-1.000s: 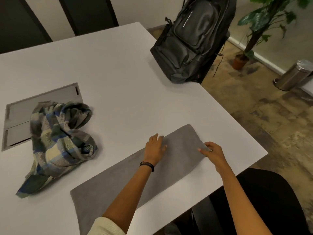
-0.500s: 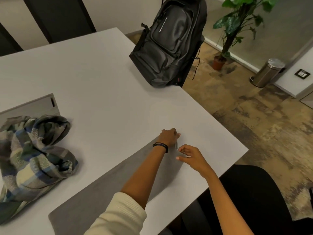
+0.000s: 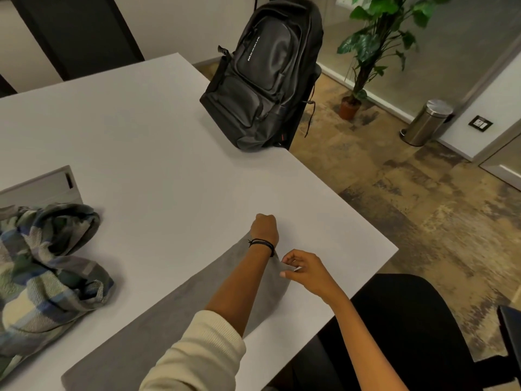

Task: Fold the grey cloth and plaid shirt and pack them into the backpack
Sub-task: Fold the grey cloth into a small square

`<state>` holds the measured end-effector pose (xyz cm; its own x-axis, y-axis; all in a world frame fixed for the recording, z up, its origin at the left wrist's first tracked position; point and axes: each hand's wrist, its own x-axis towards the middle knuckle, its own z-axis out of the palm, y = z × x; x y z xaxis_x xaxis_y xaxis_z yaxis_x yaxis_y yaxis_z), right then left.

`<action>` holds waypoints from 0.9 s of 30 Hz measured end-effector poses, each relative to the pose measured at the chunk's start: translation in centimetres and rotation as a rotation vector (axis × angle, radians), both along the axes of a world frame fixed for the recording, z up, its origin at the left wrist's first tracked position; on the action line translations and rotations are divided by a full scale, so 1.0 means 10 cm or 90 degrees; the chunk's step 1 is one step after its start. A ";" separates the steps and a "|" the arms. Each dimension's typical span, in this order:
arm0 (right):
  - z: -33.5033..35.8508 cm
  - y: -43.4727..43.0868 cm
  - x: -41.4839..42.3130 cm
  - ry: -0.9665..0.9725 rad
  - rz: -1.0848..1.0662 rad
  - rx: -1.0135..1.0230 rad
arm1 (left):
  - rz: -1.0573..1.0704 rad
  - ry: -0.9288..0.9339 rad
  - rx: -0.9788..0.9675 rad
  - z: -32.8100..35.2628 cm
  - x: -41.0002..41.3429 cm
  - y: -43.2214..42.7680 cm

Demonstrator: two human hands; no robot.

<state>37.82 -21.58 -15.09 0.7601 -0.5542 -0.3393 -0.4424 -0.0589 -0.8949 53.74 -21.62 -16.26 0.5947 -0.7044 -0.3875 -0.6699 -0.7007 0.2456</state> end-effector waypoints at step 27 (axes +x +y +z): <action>0.14 0.23 -0.07 -0.121 -0.092 0.019 | 0.156 0.073 -0.312 0.37 0.68 0.51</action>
<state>37.13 -19.23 -13.64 0.7252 -0.6538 -0.2161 -0.2679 0.0212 -0.9632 60.54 -16.48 -12.51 0.7372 -0.6645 -0.1219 -0.4512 -0.6186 0.6432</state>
